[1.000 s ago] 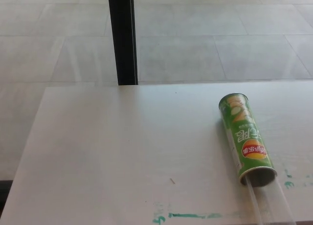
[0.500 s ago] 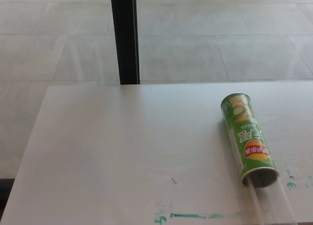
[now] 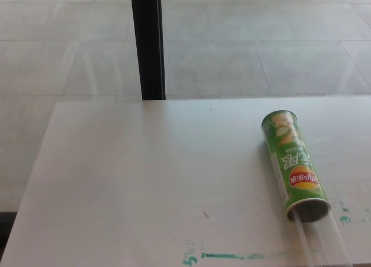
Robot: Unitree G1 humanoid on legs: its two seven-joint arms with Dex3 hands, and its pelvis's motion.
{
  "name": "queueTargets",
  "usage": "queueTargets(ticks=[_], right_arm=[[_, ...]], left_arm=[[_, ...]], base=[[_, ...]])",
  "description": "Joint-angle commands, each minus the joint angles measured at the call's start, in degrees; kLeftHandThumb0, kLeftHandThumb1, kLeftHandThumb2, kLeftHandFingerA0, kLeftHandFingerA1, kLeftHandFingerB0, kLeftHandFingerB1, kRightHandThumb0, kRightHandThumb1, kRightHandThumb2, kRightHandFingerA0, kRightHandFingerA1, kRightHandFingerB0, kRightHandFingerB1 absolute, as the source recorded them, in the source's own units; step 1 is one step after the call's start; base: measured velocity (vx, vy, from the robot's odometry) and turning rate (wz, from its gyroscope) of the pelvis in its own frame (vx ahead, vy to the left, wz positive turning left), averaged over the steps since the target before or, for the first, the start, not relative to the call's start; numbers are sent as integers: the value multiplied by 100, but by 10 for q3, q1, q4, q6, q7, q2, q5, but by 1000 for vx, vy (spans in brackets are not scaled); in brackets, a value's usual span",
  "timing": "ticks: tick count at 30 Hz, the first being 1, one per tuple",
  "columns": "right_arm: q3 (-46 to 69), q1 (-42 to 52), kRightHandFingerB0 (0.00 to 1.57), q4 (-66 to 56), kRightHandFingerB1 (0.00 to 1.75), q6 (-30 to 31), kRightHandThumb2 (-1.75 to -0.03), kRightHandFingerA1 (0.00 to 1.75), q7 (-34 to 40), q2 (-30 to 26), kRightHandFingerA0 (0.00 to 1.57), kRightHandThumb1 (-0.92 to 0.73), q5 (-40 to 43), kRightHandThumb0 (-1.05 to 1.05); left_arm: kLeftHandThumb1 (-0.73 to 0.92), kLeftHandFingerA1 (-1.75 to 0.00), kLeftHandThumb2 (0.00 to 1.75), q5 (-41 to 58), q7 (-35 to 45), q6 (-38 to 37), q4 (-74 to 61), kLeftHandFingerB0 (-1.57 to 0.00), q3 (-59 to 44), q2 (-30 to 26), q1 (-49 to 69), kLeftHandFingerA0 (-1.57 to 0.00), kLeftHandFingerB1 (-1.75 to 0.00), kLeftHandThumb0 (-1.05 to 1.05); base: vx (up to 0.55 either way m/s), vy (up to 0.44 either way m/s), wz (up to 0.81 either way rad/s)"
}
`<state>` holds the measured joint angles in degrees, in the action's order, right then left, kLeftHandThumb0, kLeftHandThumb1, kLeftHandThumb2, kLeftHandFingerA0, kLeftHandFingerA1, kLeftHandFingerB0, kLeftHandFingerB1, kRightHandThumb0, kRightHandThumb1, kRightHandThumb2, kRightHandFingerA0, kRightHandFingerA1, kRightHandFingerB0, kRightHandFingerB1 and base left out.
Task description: Use the right hand as a fist to push the chips tray inside its container kept in the middle of the desk
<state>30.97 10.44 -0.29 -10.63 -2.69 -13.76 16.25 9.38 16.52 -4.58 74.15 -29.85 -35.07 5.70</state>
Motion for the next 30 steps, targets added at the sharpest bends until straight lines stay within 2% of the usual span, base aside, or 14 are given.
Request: queueTargets(ticks=[1,6,7,12,17,20,23,26,28,30], right_arm=[[-125,121,36,-246,54,24,-97,70,-83,11,57,-64,14,-54],[-177,153,39,-266,55,2,-98,72,-106,-4,60,-63,-15,-54],[-189,170,45,-280,40,-1,-64,66,-116,-20,64,-80,-32,-52],[-204,205,52,-301,44,-27,-63,67,-152,-71,72,-80,-54,-48],[-206,221,55,-317,47,-39,-64,71,-179,-117,76,-80,-66,-47],[-201,233,59,-331,48,-38,-63,75,-224,-180,76,-79,-84,-53],[-189,243,58,-348,49,-43,-63,67,-238,-221,79,-78,-111,-53],[-182,250,58,-366,48,-33,-63,64,-241,-245,77,-78,-128,-55],[-177,255,60,-371,49,-39,-62,66,-241,-251,79,-77,-134,-54],[-179,255,60,-366,50,-47,-62,70,-244,-252,78,-75,-135,-54]], left_arm=[[73,-57,62,12,-4,-1,6,-44,-4,-7,-2,-52,-41,-59],[73,-59,62,11,-8,1,3,-45,-3,-12,-7,-53,-45,-60],[73,-62,61,12,-8,0,3,-46,-4,-13,-7,-54,-45,-59],[74,-54,62,3,-6,-2,3,-45,5,-18,-3,-52,-40,-61],[73,-57,62,6,-3,-6,4,-45,2,-17,-3,-53,-40,-62],[74,-57,62,4,-1,-6,4,-44,5,-18,-3,-51,-41,-61],[75,-61,62,5,-1,-8,3,-45,5,-18,-3,-53,-43,-61],[75,-61,62,7,1,-8,0,-44,3,-20,0,-53,-42,-61],[74,-55,62,3,0,-11,2,-43,8,-21,1,-50,-41,-61],[73,-58,62,12,3,-3,2,-43,1,-20,-1,-51,-41,-62]], base=[[0,0,0],[0,0,0],[0,0,0],[0,0,0],[0,0,0],[0,0,0],[0,0,0],[0,0,0],[0,0,0],[0,0,0]])
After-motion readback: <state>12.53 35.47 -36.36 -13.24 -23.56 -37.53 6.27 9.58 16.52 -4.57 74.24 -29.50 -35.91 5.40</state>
